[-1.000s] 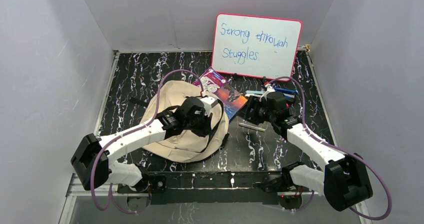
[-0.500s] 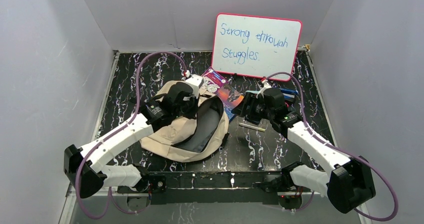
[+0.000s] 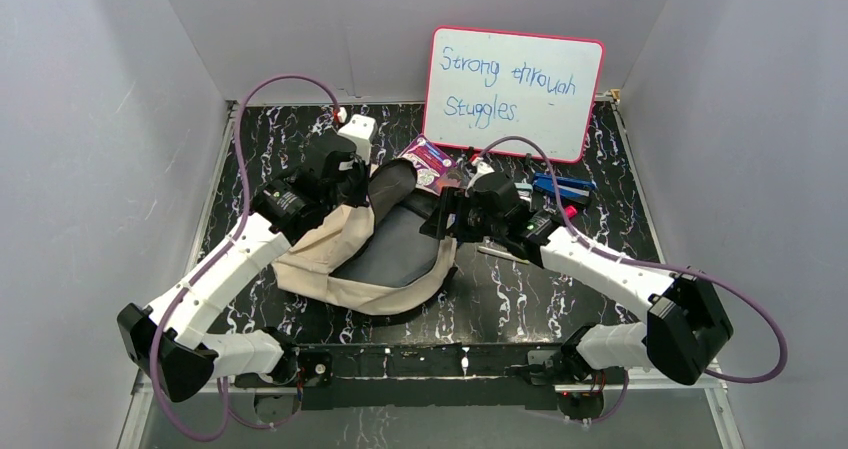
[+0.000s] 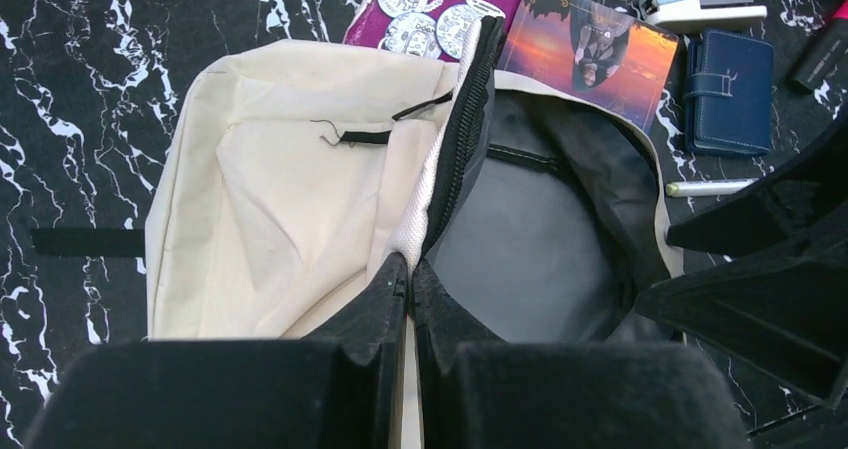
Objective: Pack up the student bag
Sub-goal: Unzip the student bag at the center of the board.
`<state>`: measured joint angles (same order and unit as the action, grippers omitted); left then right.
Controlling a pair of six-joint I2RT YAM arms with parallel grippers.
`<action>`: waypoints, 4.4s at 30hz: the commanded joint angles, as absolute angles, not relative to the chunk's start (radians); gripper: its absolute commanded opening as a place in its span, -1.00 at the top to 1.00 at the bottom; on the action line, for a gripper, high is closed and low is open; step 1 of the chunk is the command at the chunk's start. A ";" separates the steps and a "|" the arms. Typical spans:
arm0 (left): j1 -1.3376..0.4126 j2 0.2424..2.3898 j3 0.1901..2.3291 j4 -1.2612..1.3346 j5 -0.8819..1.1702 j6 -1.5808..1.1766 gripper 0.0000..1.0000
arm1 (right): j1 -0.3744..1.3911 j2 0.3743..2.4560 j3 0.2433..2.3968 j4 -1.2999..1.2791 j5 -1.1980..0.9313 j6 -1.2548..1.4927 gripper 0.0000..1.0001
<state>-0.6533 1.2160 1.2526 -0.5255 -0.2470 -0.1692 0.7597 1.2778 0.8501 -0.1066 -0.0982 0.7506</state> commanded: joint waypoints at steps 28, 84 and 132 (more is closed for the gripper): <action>-0.648 1.150 1.094 -0.431 0.135 -0.038 1.00 | 0.771 1.440 1.042 0.043 -0.036 1.249 -0.55; -0.765 1.301 1.118 -0.415 -0.099 -0.048 0.88 | 0.769 1.428 1.015 0.158 -0.081 1.222 0.96; -0.679 1.074 1.535 -0.688 -0.793 -0.053 1.00 | 0.772 1.859 1.511 -0.068 -0.333 0.717 1.00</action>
